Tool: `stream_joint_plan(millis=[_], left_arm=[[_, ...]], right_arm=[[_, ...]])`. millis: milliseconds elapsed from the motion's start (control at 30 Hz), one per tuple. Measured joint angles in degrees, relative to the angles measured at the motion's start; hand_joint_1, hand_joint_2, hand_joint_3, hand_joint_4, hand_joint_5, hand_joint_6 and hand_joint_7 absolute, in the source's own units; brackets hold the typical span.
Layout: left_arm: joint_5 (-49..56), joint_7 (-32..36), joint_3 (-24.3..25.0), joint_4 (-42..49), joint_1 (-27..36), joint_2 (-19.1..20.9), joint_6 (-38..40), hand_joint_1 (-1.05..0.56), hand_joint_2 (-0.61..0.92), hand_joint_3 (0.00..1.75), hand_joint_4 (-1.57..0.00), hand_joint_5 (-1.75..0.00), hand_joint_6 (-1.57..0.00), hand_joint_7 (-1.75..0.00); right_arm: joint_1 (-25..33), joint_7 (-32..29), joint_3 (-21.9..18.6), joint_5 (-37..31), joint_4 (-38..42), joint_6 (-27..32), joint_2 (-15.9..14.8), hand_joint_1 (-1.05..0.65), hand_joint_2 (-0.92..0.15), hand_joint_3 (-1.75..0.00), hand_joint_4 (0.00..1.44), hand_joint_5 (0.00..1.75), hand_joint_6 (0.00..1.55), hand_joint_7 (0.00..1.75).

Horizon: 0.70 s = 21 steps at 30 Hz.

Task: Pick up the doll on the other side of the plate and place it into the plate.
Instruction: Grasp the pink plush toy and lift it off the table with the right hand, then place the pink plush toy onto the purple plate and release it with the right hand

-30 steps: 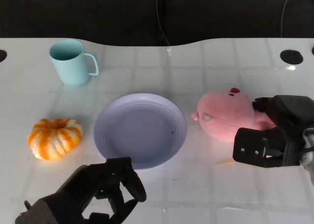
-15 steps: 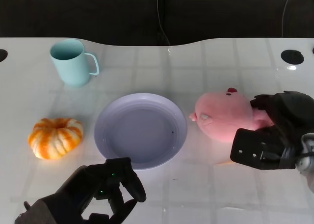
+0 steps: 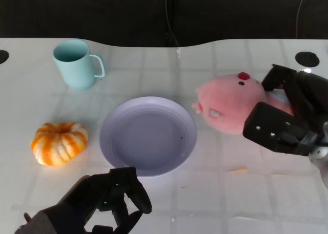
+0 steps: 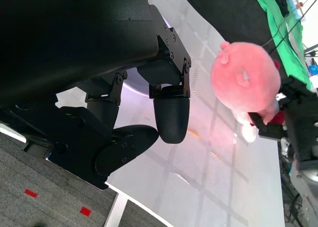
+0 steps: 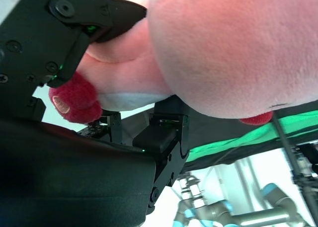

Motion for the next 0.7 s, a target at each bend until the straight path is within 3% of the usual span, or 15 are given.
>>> stream_joint_plan(millis=[300, 367, 533, 600, 700], left_arm=[[0.1, 0.0, -0.7, 0.0, -0.2, -0.5, -0.3, -0.21, 0.56, 1.01, -0.63, -1.75, -0.64, -1.43], [0.2, 0.0, -0.7, 0.0, -0.1, -0.6, -0.3, -0.21, 0.56, 1.02, -0.63, -1.75, -0.64, -1.43], [0.3, 0.0, -0.9, 0.0, -0.2, -0.7, -0.7, -0.19, 0.56, 1.02, -0.63, -1.75, -0.63, -1.44], [0.4, 0.0, -1.1, 0.0, -0.2, -0.7, -0.7, -0.20, 0.56, 1.01, -0.64, -1.75, -0.63, -1.44], [0.6, 0.0, -1.2, 0.0, -0.1, -0.8, -0.6, -0.20, 0.56, 1.01, -0.62, -1.75, -0.63, -1.44]], right_arm=[[-2.9, 5.5, 1.9, -0.1, -3.4, -2.9, 1.5, -0.18, -0.27, -1.37, 0.95, 1.75, 0.80, 1.74], [-3.6, 6.5, 2.4, -0.3, -3.8, -3.1, 2.2, -0.21, -0.31, -1.31, 0.95, 1.75, 0.77, 1.74], [-6.2, 7.6, 5.3, -0.9, -3.8, -3.7, 6.6, -0.23, -0.37, -1.17, 0.92, 1.75, 0.76, 1.73], [-7.7, 7.7, 6.6, -1.4, -2.8, -4.2, 8.2, -0.23, -0.40, -1.11, 0.91, 1.75, 0.79, 1.61], [-9.7, 7.5, 8.0, -2.1, -0.7, -5.2, 10.4, -0.23, -0.42, -1.10, 0.91, 1.75, 0.77, 1.68]])
